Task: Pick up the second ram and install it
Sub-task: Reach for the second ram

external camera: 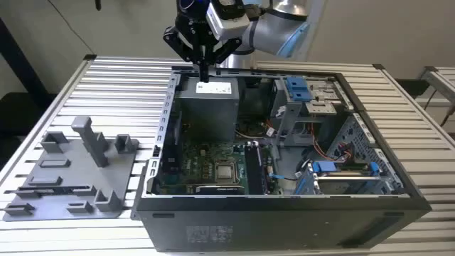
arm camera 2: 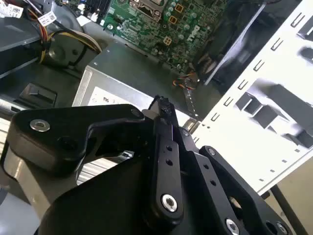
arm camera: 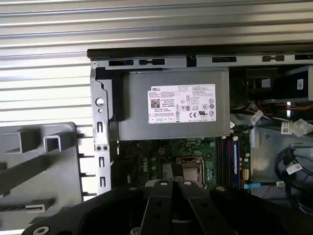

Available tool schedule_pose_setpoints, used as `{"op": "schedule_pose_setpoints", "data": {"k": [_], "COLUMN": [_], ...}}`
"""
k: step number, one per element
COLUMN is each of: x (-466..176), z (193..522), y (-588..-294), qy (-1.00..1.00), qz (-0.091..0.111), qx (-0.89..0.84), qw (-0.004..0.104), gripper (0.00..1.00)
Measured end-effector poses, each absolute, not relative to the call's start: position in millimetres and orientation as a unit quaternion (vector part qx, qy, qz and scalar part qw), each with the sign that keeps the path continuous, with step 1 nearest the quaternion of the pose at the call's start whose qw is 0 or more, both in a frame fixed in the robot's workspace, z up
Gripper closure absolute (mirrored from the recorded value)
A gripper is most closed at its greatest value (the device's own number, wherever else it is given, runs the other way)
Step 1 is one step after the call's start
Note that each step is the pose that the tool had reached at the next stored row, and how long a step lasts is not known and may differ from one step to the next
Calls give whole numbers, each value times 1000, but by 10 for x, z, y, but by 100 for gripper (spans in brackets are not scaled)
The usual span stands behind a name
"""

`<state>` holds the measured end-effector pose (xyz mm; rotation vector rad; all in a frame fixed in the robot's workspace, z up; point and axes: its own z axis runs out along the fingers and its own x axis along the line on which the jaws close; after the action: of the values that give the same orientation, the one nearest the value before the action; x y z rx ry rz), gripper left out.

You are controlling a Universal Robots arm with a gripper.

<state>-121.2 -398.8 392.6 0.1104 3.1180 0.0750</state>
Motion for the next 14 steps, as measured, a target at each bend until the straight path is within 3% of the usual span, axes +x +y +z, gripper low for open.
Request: {"op": "schedule_pose_setpoints", "data": {"k": [14], "x": [-1236], "z": [3927], "y": [-3988], "qy": [999], "qz": [24], "qx": [35], "qw": [10], "gripper": [89]}}
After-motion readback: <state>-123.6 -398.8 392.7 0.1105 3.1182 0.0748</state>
